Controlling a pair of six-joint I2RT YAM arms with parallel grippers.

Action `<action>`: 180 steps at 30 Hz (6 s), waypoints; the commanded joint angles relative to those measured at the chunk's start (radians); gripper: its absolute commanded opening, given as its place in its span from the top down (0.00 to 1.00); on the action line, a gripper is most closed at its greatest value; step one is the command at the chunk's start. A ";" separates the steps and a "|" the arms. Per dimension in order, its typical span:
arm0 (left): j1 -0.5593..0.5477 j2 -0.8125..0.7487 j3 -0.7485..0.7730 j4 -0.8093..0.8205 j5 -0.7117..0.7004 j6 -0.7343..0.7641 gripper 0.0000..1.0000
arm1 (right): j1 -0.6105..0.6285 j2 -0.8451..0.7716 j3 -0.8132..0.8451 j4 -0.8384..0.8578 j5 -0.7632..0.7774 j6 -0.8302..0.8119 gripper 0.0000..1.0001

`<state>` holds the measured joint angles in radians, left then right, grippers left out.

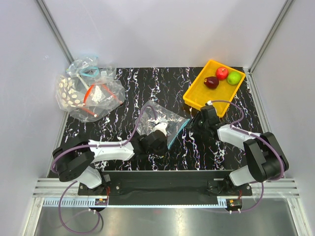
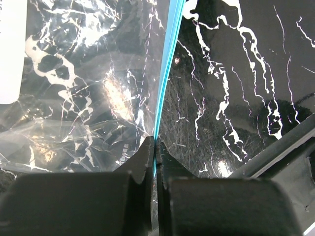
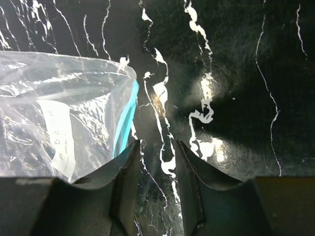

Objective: Place the food in the zip-top bag and seal the zipper
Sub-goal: Open the zipper of the food storage bag.

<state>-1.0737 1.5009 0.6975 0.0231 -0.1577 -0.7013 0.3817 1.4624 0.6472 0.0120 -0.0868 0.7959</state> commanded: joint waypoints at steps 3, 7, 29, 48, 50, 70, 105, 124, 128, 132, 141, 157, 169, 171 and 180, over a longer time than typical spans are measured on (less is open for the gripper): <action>-0.005 -0.037 -0.007 0.060 -0.017 -0.007 1.00 | 0.006 -0.010 0.045 0.034 0.033 -0.014 0.59; -0.005 -0.037 -0.007 0.061 -0.016 -0.006 1.00 | 0.006 -0.022 0.049 0.029 0.041 -0.015 0.59; -0.005 -0.025 -0.013 0.075 -0.009 -0.007 1.00 | 0.006 -0.030 0.052 0.031 0.032 -0.011 0.58; -0.005 -0.011 -0.016 0.101 0.014 -0.014 1.00 | 0.006 -0.042 0.060 0.029 0.030 -0.009 0.57; -0.006 -0.011 -0.015 0.100 0.015 -0.013 1.00 | 0.006 -0.027 0.062 0.043 0.022 -0.009 0.57; -0.028 -0.002 0.000 0.092 -0.009 0.049 1.00 | 0.046 0.084 0.075 0.134 -0.028 0.028 0.63; -0.088 -0.162 0.270 -0.298 -0.098 0.154 0.35 | 0.083 -0.157 -0.095 0.201 -0.073 -0.052 1.00; 0.044 0.156 0.483 -0.350 0.020 0.244 0.54 | 0.115 -0.247 -0.092 0.166 -0.064 -0.081 1.00; 0.044 0.162 0.552 -0.436 -0.026 0.279 0.79 | 0.115 -0.235 -0.086 0.140 -0.048 -0.086 1.00; 0.044 0.110 0.579 -0.483 -0.023 0.299 0.63 | 0.115 -0.226 -0.103 0.158 -0.048 -0.083 1.00; 0.064 0.119 0.599 -0.517 -0.005 0.303 0.44 | 0.117 -0.232 -0.112 0.187 -0.074 -0.078 1.00; 0.064 0.227 0.695 -0.597 -0.064 0.365 0.94 | 0.118 -0.255 -0.110 0.134 -0.033 -0.089 1.00; 0.061 0.160 1.000 -0.979 -0.295 0.437 1.00 | 0.118 -0.168 -0.123 0.075 0.045 -0.064 1.00; 0.058 0.176 1.034 -1.020 -0.309 0.448 1.00 | 0.118 -0.166 -0.124 0.075 0.038 -0.064 0.99; 0.054 0.200 0.949 -0.887 -0.228 0.442 1.00 | 0.118 -0.361 -0.159 0.076 -0.034 -0.095 0.50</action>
<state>-1.0245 1.7111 1.6783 -0.9360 -0.3901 -0.2764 0.5053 1.1847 0.4984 0.1234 -0.1219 0.7322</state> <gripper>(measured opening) 0.012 0.454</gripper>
